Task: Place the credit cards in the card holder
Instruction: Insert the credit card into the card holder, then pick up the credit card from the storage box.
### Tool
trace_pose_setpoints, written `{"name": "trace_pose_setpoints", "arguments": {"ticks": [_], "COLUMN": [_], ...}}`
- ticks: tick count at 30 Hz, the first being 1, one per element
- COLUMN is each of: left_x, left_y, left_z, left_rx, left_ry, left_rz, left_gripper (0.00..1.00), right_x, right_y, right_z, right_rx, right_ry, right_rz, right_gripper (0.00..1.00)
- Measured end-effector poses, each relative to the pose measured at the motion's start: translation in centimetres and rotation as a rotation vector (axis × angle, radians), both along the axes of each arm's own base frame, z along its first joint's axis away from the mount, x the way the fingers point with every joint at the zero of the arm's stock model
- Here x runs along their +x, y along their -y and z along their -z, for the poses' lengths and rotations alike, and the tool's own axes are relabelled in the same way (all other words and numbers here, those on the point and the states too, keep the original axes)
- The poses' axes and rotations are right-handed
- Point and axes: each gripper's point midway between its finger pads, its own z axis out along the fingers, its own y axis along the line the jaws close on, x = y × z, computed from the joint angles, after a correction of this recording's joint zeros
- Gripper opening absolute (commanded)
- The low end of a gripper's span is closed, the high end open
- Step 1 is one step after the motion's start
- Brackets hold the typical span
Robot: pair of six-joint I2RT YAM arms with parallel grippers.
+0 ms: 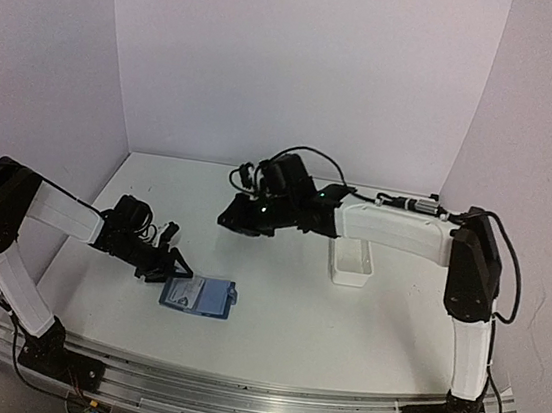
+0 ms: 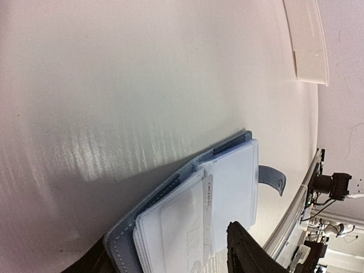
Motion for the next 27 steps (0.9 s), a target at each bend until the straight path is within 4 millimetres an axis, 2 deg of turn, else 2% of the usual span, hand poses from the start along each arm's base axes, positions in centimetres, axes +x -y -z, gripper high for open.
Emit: {"name": "trace_pose_setpoints", "arguments": {"ticks": [2,3,6,8,11,17,19,22,24,27], "left_x": [0.0,0.0,0.3,0.8,1.4,2.0,2.0,0.9,-0.1,-1.4], "left_y": [0.0,0.0,0.0,-0.2,-0.8,-1.6,-1.3,0.6,2.0,2.4], "left_z": [-0.1,-0.2,-0.6,-0.9,-1.1,-1.5,-1.6,-2.1,-2.4,-1.9], "left_rx": [0.012,0.016,0.039,0.072,0.131,0.238,0.273,0.324,0.341,0.37], "left_ry": [0.01,0.013,0.036,0.07,0.106,0.157,0.173,0.19,0.191,0.153], "left_rz": [0.021,0.031,0.06,0.078,0.091,0.153,0.179,0.246,0.291,0.313], "left_gripper": [0.7,0.75,0.98,1.0,1.0,1.0,1.0,1.0,1.0,1.0], "right_x": [2.7,4.0,8.3,11.1,15.1,21.5,22.7,24.3,24.4,24.2], "right_y": [2.5,4.0,9.6,13.3,18.7,26.8,29.1,31.7,32.2,31.8], "right_z": [-2.9,-3.7,-4.9,-4.6,-4.4,-6.5,-6.5,-5.8,-4.5,-2.8], "right_rx": [0.028,0.026,-0.031,-0.108,-0.272,-0.538,-0.632,-0.779,-0.859,-0.93], "right_ry": [0.061,0.085,0.146,0.172,0.22,0.404,0.449,0.513,0.535,0.57], "right_rz": [0.047,0.072,0.178,0.256,0.329,0.35,0.334,0.272,0.18,0.029], "right_gripper": [0.27,0.33,0.54,0.64,0.72,0.85,0.88,0.9,0.91,0.9]}}
